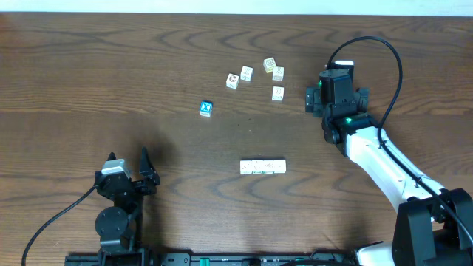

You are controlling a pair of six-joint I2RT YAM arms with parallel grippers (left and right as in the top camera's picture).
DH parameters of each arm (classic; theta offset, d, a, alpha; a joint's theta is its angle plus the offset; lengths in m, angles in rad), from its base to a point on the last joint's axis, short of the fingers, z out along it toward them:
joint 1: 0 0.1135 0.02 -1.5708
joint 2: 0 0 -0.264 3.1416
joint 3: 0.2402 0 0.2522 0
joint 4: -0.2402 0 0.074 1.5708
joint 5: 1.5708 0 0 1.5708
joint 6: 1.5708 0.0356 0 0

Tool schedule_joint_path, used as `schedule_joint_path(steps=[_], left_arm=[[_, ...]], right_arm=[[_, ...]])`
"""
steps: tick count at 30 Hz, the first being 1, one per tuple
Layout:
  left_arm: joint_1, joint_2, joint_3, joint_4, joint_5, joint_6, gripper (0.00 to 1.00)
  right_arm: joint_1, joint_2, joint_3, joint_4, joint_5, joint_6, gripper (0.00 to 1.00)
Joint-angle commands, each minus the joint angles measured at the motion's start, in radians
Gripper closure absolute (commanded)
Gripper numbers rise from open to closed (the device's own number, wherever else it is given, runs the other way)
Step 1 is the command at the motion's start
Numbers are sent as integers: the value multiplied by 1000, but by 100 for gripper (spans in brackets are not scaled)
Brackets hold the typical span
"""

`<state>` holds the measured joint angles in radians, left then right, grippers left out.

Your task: Lift 4 blocks

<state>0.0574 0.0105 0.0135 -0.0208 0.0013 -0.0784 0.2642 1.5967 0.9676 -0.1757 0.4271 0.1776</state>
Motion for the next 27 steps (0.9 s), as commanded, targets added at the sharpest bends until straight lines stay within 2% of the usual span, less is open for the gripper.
schedule_joint_path(steps=[1,9,14,20,21,23,27], left_arm=[[5,0,-10,-53,-12,-5,26],[5,0,-10,-53,-11,-5,26],[5,0,-10,-53,-12,-5,26],[5,0,-10,-53,-12,-5,26],[5,0,-10,-53,-12,-5,26],[5,0,-10,-53,-12,-5,26],[5,0,-10,-53,-12,-5,26]], right_arm=[[-2,0,14,-1,16,-3,1],[-2,-10,10,-6,10,-3,1],[3,-151,-16,-79,2,-3,1],[29,-479,-160,-89,2,-3,1],[30,-610,-238,-86,2,-3,1],[26,-735,-320,-69,20,0,1],[23,-1014,-499,52,-45,83,1]])
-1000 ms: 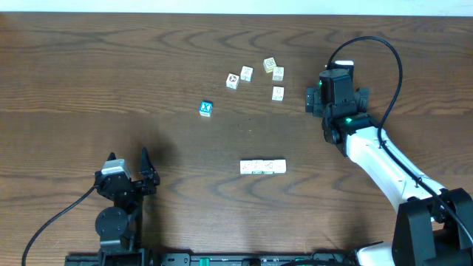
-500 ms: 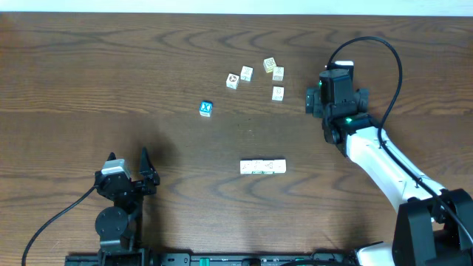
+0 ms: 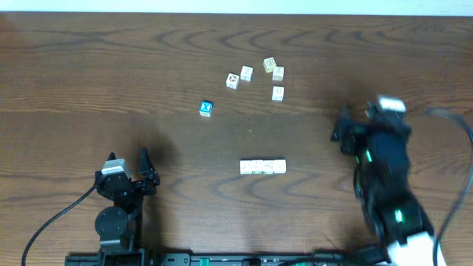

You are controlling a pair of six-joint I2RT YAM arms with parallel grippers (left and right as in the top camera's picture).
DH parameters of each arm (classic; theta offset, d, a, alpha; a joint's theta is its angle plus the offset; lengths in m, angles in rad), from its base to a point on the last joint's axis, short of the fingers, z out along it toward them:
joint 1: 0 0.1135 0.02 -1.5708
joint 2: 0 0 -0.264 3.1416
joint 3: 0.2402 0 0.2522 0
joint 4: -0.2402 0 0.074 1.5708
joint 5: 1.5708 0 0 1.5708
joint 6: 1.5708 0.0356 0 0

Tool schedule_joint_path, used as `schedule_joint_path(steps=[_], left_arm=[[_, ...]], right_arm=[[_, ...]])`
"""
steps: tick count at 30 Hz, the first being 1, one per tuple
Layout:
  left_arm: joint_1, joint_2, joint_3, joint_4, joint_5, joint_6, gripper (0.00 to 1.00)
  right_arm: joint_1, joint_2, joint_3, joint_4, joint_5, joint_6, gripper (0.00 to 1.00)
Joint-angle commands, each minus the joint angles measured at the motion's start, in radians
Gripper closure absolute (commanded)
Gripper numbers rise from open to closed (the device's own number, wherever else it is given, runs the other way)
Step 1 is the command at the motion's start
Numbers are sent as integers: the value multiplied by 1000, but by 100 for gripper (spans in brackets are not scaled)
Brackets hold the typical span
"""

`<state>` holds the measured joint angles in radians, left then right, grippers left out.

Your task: Lift 4 blocks

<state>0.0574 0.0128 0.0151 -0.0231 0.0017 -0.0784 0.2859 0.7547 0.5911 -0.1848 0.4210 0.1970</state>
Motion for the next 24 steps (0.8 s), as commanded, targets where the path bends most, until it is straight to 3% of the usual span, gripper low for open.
schedule_joint_path(steps=[1,6,11,24], left_arm=[[5,-2,-11,-51,-12,-5,26],[5,-2,-11,-50,-12,-5,26],[5,-2,-11,-51,-12,-5,26],[5,-2,-11,-51,-12,-5,26]], right_arm=[[2,-230,-162,90,-51,64,1],[-60,-497,-358,229,-135,64,1],[-146,-678,-480,249,-224,64,1],[-229,-750,-586,187,-216,34,1]])
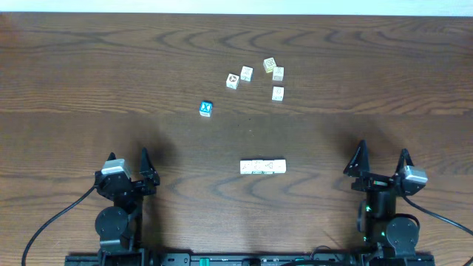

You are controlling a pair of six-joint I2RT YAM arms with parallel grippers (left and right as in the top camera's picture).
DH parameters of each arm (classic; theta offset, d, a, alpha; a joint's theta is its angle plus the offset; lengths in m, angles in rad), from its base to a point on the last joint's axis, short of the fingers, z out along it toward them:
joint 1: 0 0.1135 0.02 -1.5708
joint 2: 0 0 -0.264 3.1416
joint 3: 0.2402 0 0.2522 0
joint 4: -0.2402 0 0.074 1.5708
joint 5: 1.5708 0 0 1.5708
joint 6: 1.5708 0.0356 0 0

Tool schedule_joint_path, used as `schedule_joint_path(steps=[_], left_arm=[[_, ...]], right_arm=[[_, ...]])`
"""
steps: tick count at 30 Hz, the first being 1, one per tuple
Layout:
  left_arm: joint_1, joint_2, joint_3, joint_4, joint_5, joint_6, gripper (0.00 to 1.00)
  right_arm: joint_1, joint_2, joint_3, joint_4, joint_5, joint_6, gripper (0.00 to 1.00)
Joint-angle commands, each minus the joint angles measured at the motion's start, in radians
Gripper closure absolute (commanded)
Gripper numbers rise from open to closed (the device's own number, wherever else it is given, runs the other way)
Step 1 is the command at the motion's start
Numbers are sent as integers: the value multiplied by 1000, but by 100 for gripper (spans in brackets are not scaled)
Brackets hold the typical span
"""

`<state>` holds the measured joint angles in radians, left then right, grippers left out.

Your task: Lift 4 blocks

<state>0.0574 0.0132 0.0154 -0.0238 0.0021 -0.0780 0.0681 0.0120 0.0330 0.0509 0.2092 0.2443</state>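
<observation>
A short row of pale blocks [262, 167] lies side by side on the table in front of centre. Several loose pale blocks [277, 73] are scattered at the back, with one more [277, 93] just in front of them. A blue block [206, 108] sits alone to their left. My left gripper [127, 159] is at the front left, open and holding nothing. At the front right, my right gripper [382, 154] is also open with nothing between its fingers. Both are far from every block.
The dark wooden table [74, 74] runs across the whole view. The two arm bases stand at its front edge, each with a black cable trailing beside it.
My right arm has moved from mid-right of the table back to the front right edge, where it now sits folded with its fingers open. No block has moved, nor has the left arm.
My right arm was first stretched out beside the loose blocks at the back right. Then it was blurred at mid-right, nearer the front. Now it is folded at the front edge. The blocks lie where they were throughout.
</observation>
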Motion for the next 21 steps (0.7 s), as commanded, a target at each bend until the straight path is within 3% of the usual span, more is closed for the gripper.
schedule_joint_path(steps=[1,10,21], left_arm=[[5,-3,-11,-50,-13,-5,26],[5,-3,-11,-50,-13,-5,26],[5,-3,-11,-50,-12,-5,26]], right_arm=[[-13,-8,-28,-77,4,-14,1],[-38,-8,-28,-115,-34,-177,1],[-42,-6,-28,-110,-34,-179,1]])
